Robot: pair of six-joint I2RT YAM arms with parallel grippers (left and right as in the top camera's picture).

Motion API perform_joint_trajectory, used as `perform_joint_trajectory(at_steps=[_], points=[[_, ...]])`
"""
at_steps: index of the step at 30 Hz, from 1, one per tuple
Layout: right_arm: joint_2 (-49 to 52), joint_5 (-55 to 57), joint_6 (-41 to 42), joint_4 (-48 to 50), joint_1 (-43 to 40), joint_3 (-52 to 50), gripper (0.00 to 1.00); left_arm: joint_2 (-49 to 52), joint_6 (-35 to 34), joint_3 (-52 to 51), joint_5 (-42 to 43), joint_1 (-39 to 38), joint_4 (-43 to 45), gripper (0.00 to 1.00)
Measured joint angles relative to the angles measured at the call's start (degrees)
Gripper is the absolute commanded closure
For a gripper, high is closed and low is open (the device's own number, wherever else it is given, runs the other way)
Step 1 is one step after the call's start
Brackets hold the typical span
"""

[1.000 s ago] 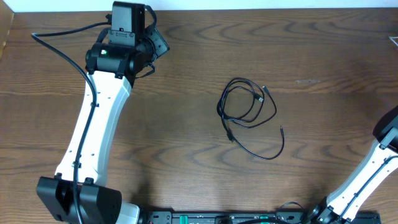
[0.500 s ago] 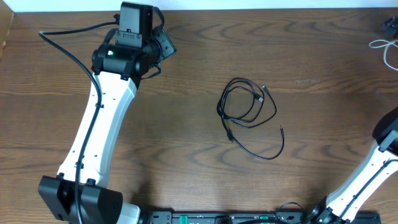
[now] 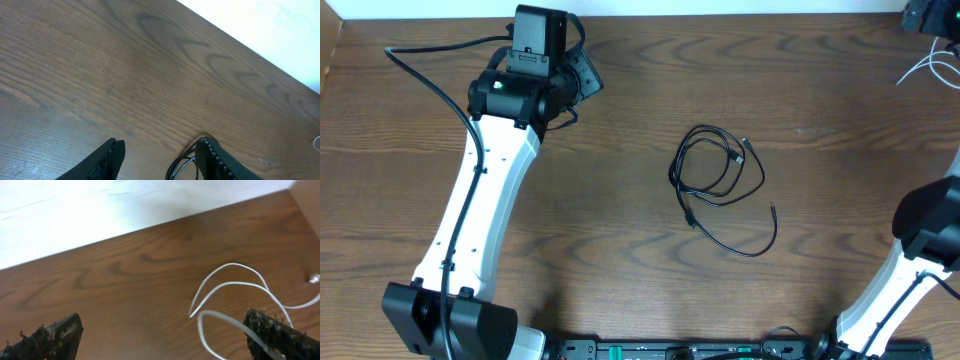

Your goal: Untangle cables

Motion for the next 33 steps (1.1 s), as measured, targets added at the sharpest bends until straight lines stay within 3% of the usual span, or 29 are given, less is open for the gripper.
perform_joint_trajectory(at_steps=[6,13,17,23,33], points=[[5.5,0.5,4.6,-6.6,-3.1,0.0,0.01,0.0,0.1,0.0,0.0,0.0,0.0,0.49],[10.8,0.7,3.0,-17.3,-6.9,-0.7,0.01,0.0,0.2,0.0,0.0,0.0,0.1,0.49],[10.8,-8.2,-4.9,-18.9,-7.1,-0.7,0.01,0.0,0.2,0.0,0.0,0.0,0.1,0.49],[10.8,-30.6,-18.1,-19.0,-7.0,-0.7,0.01,0.0,0.2,0.0,0.0,0.0,0.0,0.49],[10.8,-40.6,-28.9,-21.7,-7.0,-0.7,0.01,0.0,0.2,0.0,0.0,0.0,-0.1,0.49]])
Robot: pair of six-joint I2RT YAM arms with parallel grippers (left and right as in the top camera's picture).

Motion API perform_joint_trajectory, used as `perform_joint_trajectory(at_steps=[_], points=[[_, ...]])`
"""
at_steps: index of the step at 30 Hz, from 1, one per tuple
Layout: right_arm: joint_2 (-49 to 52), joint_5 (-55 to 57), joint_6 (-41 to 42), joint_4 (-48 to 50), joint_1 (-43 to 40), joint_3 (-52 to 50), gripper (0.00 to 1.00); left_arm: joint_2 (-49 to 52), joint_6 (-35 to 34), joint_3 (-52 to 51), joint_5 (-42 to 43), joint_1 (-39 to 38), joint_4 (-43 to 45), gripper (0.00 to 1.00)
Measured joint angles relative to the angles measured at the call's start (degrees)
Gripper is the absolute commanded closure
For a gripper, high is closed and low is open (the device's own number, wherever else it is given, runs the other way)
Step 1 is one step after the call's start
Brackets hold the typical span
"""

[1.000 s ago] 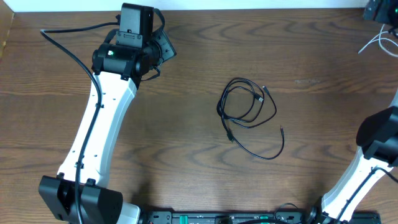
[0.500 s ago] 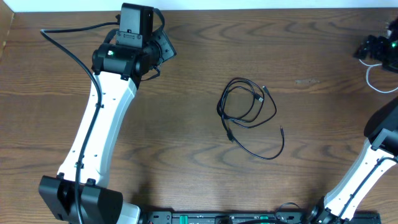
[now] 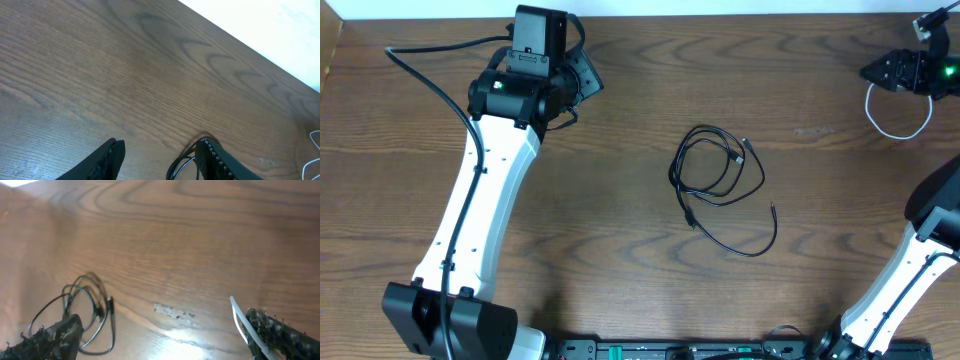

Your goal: Untangle cables

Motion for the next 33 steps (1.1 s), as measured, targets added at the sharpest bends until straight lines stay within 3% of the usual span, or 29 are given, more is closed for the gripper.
perform_joint_trajectory(at_steps=[4,7,16,21,27,33], points=[[0.0,-6.7,-9.9,-4.5,-0.1,0.0,0.01,0.0,0.0,0.0,0.0,0.0,0.0,0.49],[0.0,-9.3,-13.8,-4.7,0.0,0.0,0.01,0.0,0.2,0.0,0.2,0.0,-0.1,0.56],[0.0,-17.7,-13.9,-5.4,-0.1,0.0,0.01,1.5,10.9,0.0,12.1,-3.5,5.5,0.56],[0.0,-23.6,-12.8,-7.0,0.0,0.0,0.01,6.8,12.5,0.0,16.7,-9.9,14.9,0.55],[0.0,-26.6,-10.3,-7.7,0.1,0.0,0.01,14.2,13.3,0.0,19.3,-16.4,29.0,0.45],[0.0,-27.5,-8.6,-10.0,0.1,0.0,0.01,20.0,13.3,0.0,20.2,-20.3,43.3,0.42]])
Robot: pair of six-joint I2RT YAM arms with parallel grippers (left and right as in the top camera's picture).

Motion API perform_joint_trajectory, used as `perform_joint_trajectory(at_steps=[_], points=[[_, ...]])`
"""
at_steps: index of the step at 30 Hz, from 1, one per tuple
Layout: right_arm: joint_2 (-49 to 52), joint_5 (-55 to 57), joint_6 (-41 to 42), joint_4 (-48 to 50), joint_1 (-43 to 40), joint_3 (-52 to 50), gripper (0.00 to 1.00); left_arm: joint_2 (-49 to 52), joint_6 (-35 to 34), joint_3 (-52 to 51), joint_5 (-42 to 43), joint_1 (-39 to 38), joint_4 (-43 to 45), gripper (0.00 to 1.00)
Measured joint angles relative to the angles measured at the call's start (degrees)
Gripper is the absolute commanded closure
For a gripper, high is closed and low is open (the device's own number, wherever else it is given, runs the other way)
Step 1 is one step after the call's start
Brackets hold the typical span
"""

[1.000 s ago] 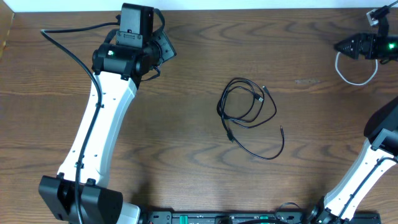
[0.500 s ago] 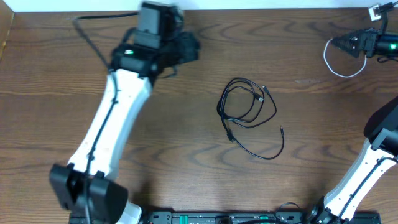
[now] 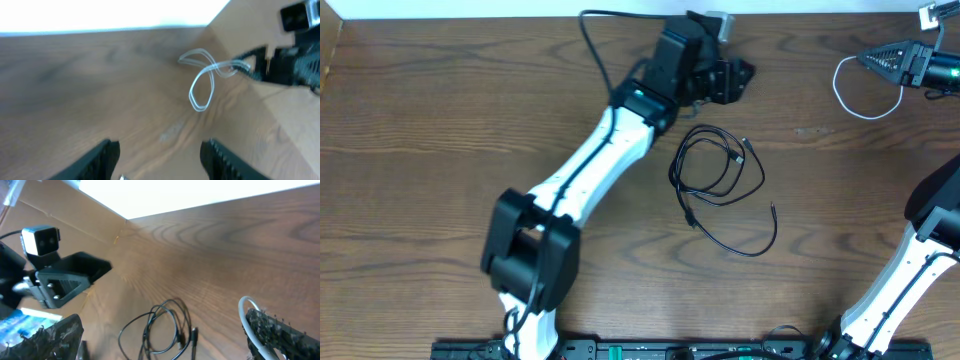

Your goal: Untangle cables

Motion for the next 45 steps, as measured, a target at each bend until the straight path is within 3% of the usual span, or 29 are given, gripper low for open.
perform_joint_trajectory(at_steps=[6,10,12,18,31,41,45], points=[[0.0,-0.3,0.2,-2.6,0.6,0.0,0.01,8.4,-1.7,0.0,4.3,-2.8,25.8,0.38],[0.0,-0.4,0.3,-3.4,1.0,0.0,0.01,14.4,-8.2,0.0,6.8,-4.1,42.2,0.38],[0.0,-0.4,0.4,-3.7,1.1,0.0,0.01,16.8,-10.8,0.0,7.2,-4.4,46.2,0.38],[0.0,-0.6,0.3,-5.6,2.6,0.0,0.02,20.0,-14.3,-0.1,8.3,-5.1,41.2,0.38],[0.0,-4.7,0.2,-6.2,15.7,0.0,0.01,20.0,-14.0,-0.1,21.0,0.0,41.3,0.37],[0.0,-5.0,0.2,-7.3,16.0,0.0,0.01,20.0,-14.0,-0.1,24.4,3.5,41.2,0.37],[0.0,-5.0,0.2,-7.8,16.0,0.0,0.01,20.0,-13.8,-0.1,24.2,4.8,42.1,0.33]])
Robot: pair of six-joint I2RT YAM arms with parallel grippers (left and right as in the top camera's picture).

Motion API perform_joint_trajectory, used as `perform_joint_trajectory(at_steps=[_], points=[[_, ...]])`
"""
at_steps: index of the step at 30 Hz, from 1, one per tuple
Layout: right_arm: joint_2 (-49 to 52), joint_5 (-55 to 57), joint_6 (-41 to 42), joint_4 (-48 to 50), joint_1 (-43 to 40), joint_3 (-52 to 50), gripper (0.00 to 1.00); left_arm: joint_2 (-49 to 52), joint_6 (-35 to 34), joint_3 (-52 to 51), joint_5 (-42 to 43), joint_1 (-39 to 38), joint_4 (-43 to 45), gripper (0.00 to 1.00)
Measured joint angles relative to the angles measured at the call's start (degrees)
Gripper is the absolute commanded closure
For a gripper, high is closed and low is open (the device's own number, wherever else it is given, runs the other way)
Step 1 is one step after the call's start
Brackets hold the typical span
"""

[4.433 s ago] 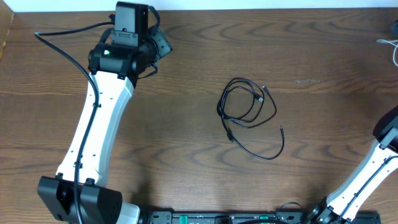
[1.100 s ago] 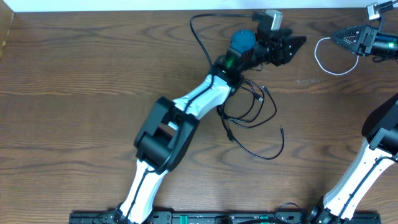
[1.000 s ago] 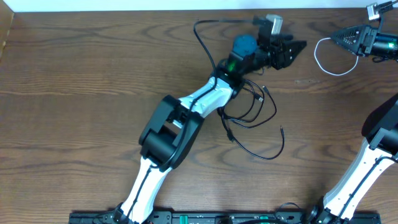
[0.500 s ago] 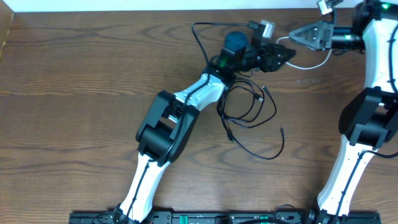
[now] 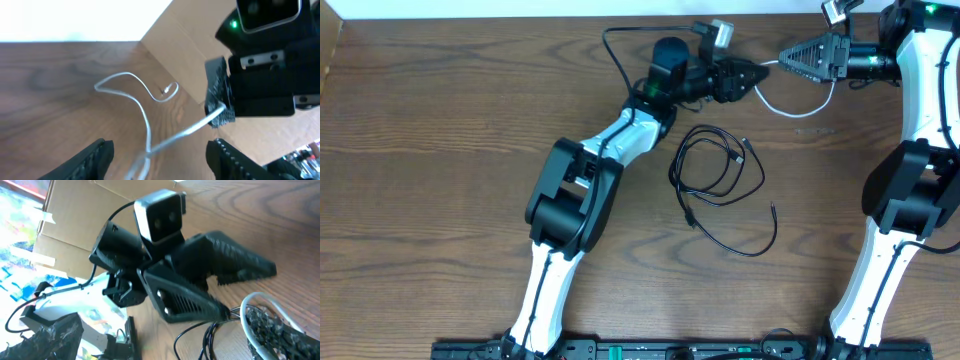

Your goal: Untangle cables

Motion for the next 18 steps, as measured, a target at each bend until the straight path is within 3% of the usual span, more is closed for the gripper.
perform_joint_trajectory(at_steps=[14,16,17,18], points=[[0.0,0.0,0.0,-1.6,0.9,0.0,0.01,0.0,4.8,0.0,-0.7,-3.6,0.3,0.35],[0.0,0.0,0.0,-1.8,0.9,0.0,0.01,0.0,5.0,0.0,-0.7,-3.9,0.3,0.54],[0.0,0.0,0.0,-1.9,0.9,0.0,0.02,0.0,5.3,0.0,-0.7,-3.9,0.3,0.78],[0.0,0.0,0.0,-2.0,0.9,0.0,0.02,0.0,5.6,0.0,-0.8,-3.9,0.3,0.92]])
